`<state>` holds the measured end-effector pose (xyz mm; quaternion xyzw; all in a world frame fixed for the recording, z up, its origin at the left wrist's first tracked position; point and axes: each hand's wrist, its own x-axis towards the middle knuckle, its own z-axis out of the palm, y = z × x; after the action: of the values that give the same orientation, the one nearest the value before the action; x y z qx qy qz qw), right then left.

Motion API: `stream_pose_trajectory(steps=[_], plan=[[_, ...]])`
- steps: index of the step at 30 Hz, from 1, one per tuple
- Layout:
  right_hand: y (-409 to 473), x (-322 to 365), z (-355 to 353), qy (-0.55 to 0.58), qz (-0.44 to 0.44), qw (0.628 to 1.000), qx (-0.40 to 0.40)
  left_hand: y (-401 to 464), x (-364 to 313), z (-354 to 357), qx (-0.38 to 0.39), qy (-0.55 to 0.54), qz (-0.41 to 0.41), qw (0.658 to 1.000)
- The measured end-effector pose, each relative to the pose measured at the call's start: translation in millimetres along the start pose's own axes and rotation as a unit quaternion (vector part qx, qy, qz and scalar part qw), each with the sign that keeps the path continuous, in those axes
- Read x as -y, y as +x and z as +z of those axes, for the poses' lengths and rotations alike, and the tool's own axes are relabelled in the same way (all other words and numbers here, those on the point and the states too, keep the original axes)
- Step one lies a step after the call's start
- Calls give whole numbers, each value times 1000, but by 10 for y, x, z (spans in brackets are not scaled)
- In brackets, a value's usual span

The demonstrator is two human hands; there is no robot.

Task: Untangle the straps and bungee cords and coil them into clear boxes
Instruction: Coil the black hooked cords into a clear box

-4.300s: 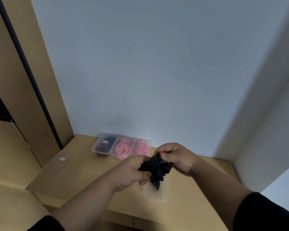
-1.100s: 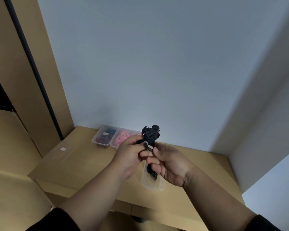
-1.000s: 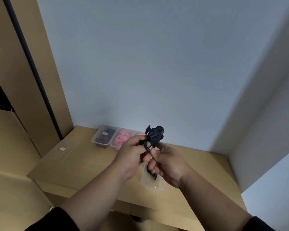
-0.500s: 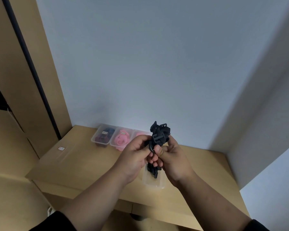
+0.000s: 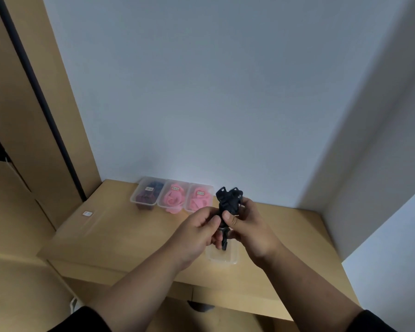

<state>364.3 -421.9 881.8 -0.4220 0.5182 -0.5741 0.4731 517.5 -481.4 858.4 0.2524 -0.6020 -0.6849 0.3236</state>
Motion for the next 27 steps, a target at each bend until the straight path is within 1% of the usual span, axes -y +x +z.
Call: stream_pose_trajectory(steps=[3,5,7,9,10,13,15,18,20,23,27], plan=[[24,4,-124,17,23,1000,0,7,24,-111,30,62,-43,997],[57,-13,-191,-9,35,999,16,29,63,-169,34,93,-61,993],[92,-68,-253,-29,45,999,9,64,122,-187,27,98,-74,992],[129,-139,-323,-52,46,998,0,109,183,-169,23,84,-69,994],[154,-179,-367,-71,51,996,0,143,212,-152,16,92,-63,994],[272,-299,-515,-168,77,983,1,261,258,-112,-10,177,-52,983],[367,-394,-613,-234,90,968,4,349,295,-102,-13,240,-53,969],[495,-541,-759,-295,106,949,23,522,454,-147,-33,355,-73,931],[576,-661,-846,-338,113,933,43,637,583,-194,-28,410,-81,908],[688,-882,-946,-376,129,916,55,762,798,-232,-2,456,-101,884],[878,-1159,-1053,-397,151,900,96,932,1087,-245,0,481,-154,863]])
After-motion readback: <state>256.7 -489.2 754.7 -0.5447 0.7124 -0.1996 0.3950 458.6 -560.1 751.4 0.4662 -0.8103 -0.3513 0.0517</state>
